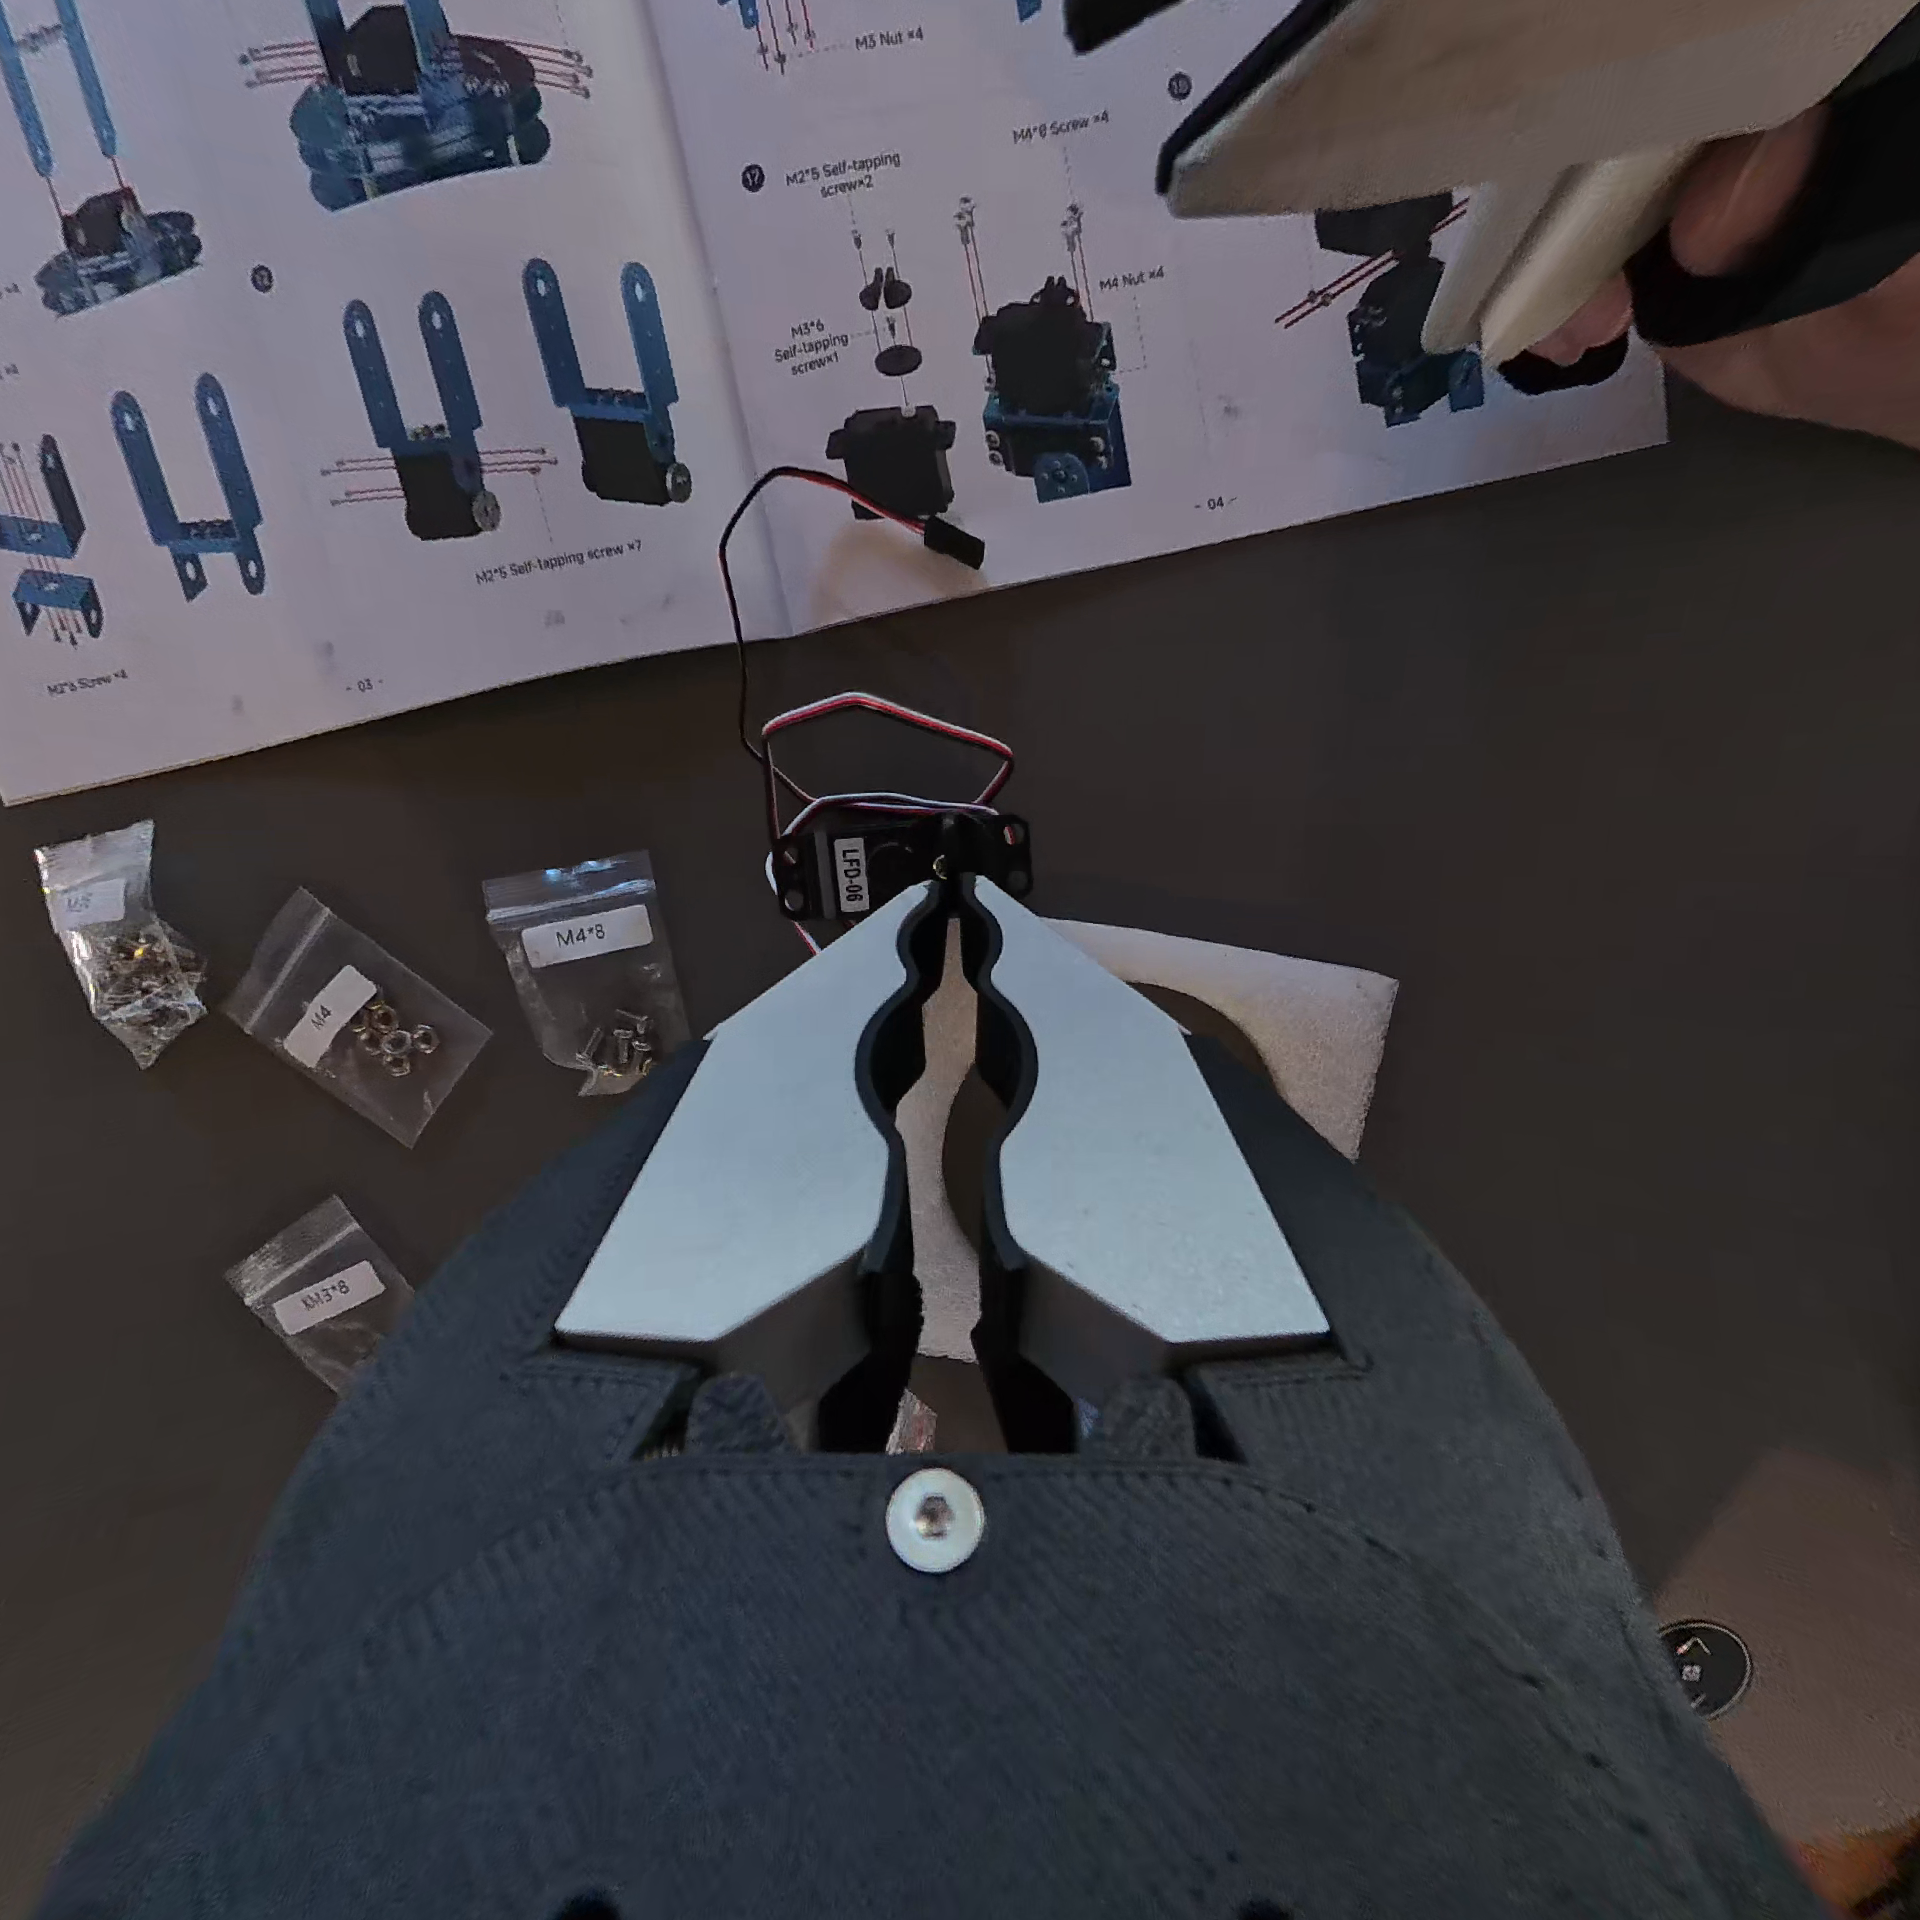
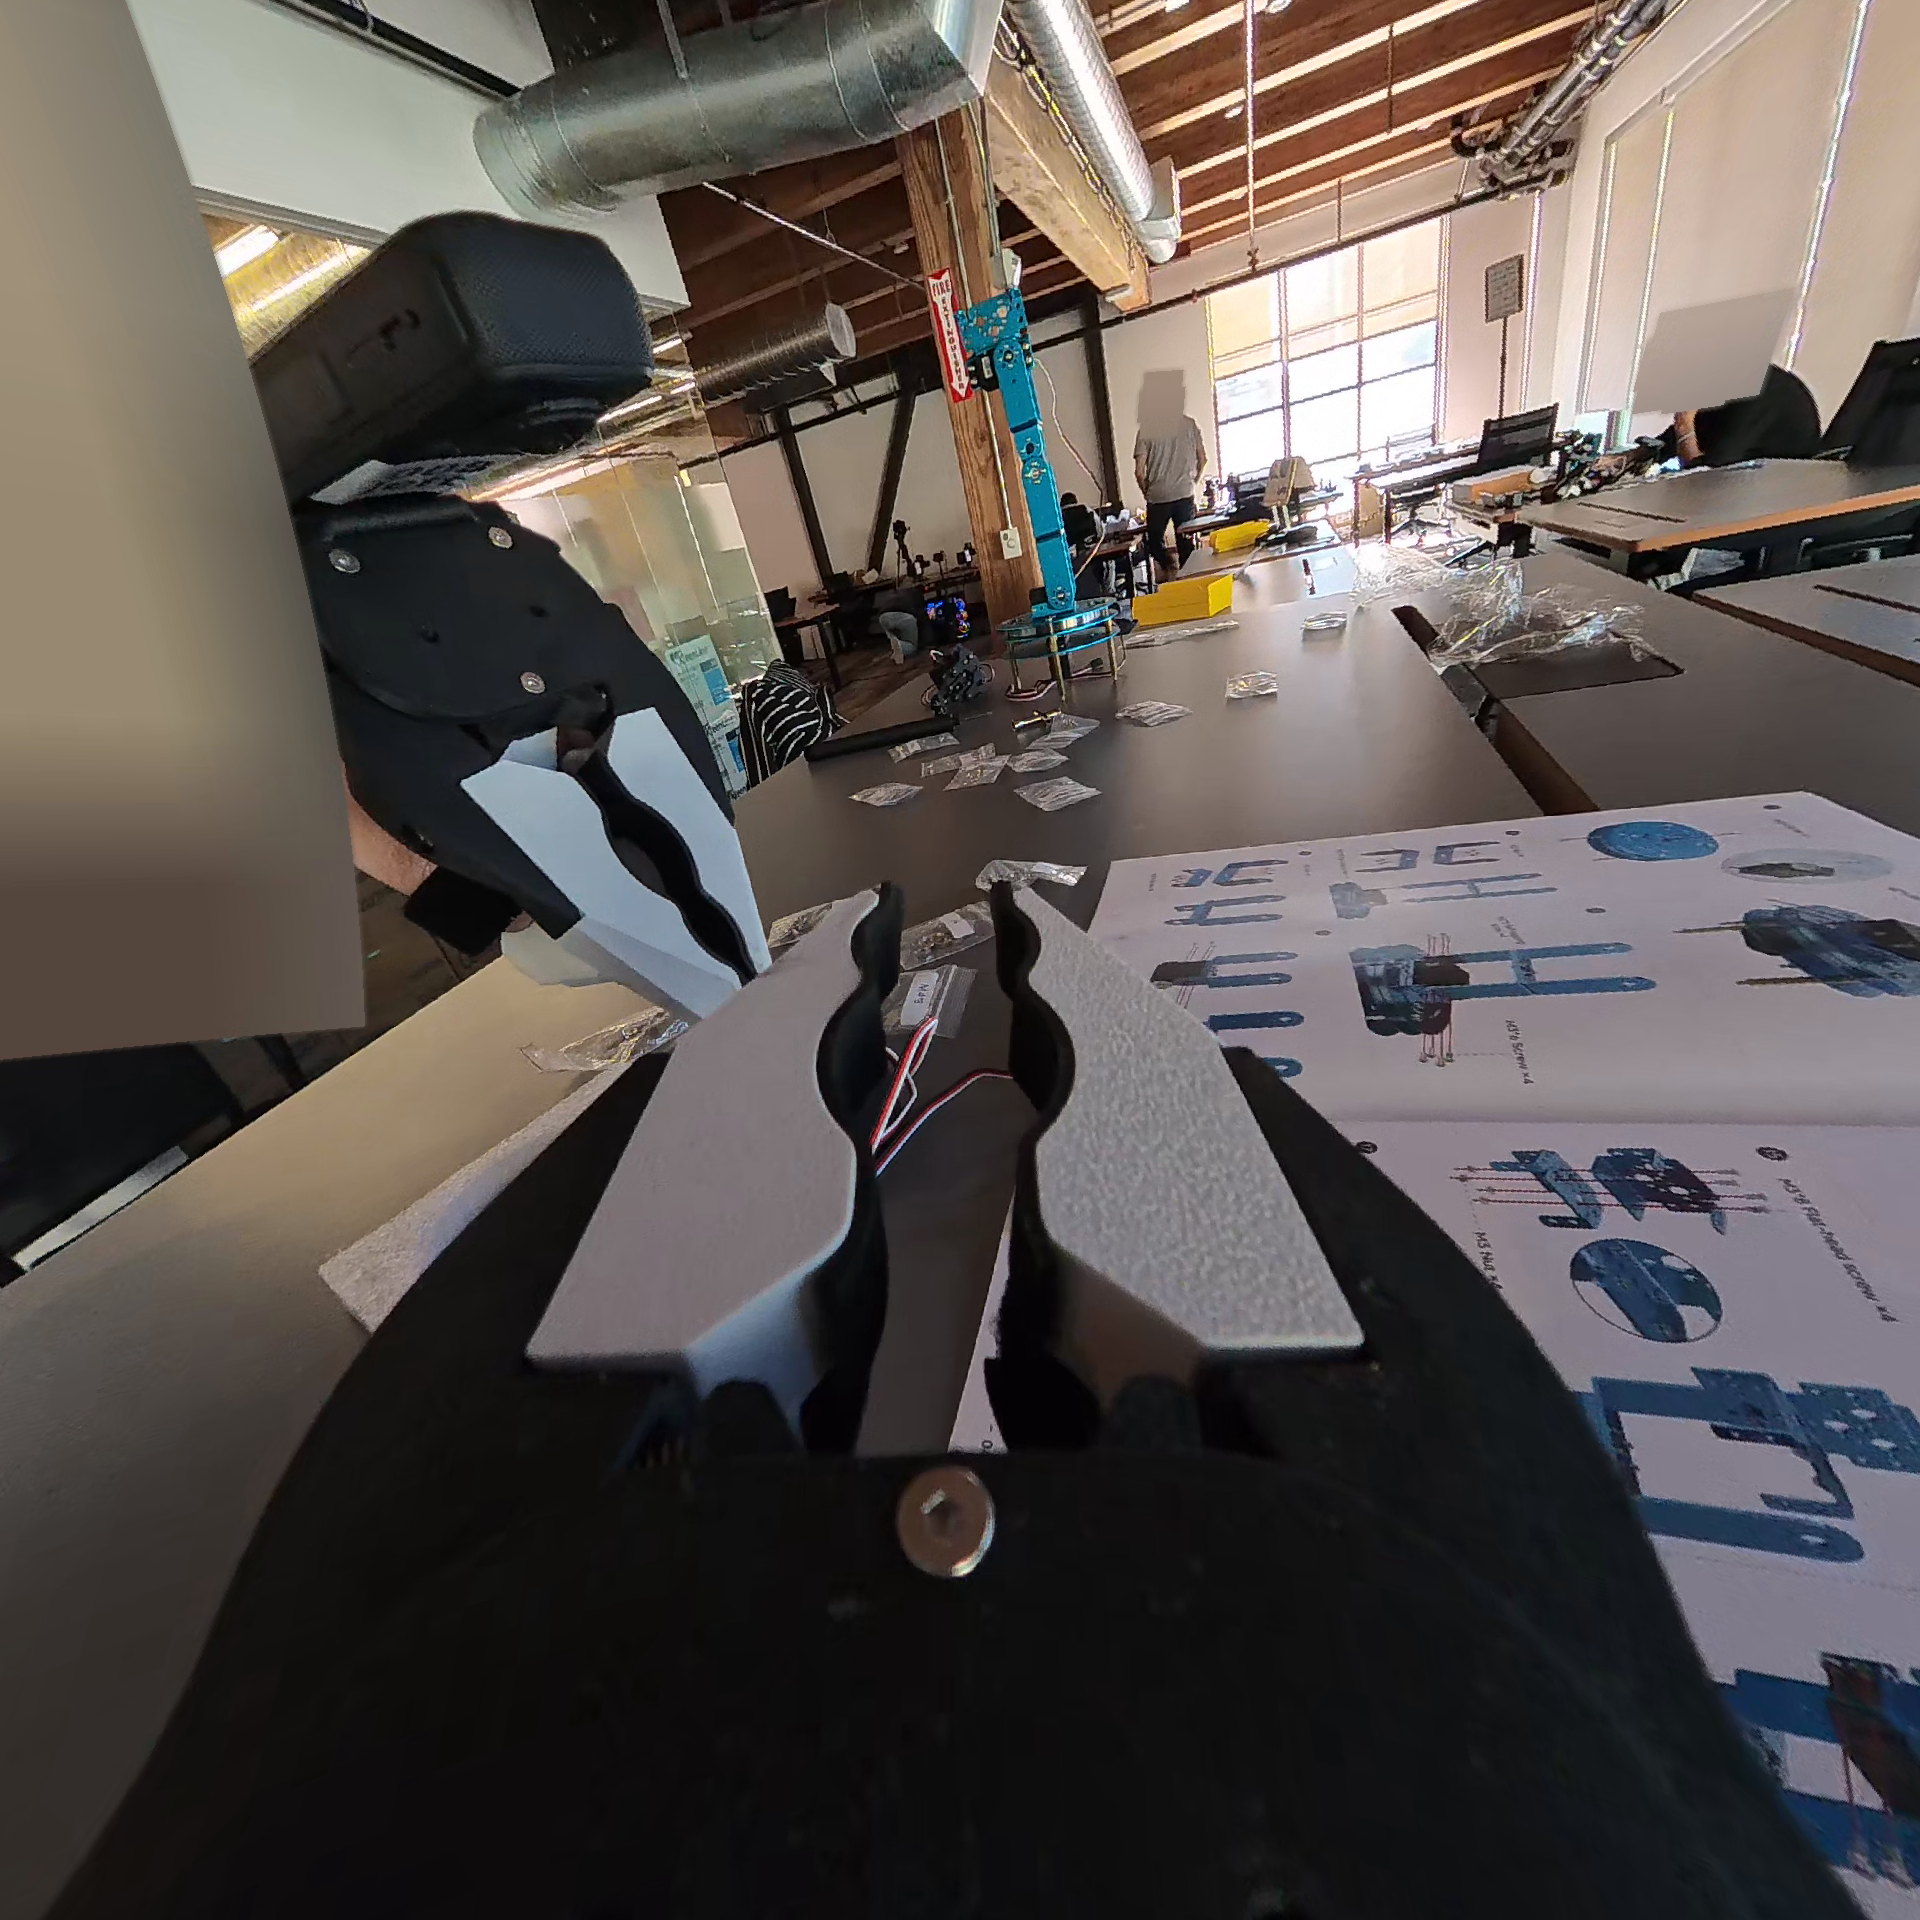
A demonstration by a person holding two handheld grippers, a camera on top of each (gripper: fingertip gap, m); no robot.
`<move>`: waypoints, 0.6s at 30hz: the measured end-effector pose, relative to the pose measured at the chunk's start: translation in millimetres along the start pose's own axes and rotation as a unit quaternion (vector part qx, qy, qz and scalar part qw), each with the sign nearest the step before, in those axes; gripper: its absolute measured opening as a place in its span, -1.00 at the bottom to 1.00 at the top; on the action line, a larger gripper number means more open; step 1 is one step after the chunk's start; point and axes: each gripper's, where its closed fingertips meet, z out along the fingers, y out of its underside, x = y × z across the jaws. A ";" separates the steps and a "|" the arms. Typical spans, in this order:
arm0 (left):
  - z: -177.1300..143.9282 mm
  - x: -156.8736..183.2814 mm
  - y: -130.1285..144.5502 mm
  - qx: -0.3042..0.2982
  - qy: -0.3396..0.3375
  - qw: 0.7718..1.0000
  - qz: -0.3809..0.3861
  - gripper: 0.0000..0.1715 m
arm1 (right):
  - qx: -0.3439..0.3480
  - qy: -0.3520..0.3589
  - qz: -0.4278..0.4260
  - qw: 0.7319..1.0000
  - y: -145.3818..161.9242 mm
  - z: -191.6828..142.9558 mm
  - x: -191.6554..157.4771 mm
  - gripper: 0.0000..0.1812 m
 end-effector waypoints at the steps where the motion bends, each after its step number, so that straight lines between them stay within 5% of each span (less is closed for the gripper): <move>1: 0.1 -0.2 -0.2 -0.002 -0.002 1.000 0.001 -1.00 | -0.002 0.000 0.001 1.000 0.8 0.1 0.3 -0.83; 11: -16.7 -7.1 0.8 0.007 -0.024 1.000 -0.017 -0.76 | -0.025 -0.023 0.005 0.999 9.2 4.1 -6.0 -0.83; 18: -24.6 -2.0 23.3 0.111 -0.041 0.990 -0.077 -0.88 | -0.169 -0.205 -0.075 0.961 38.2 21.3 -49.3 -0.83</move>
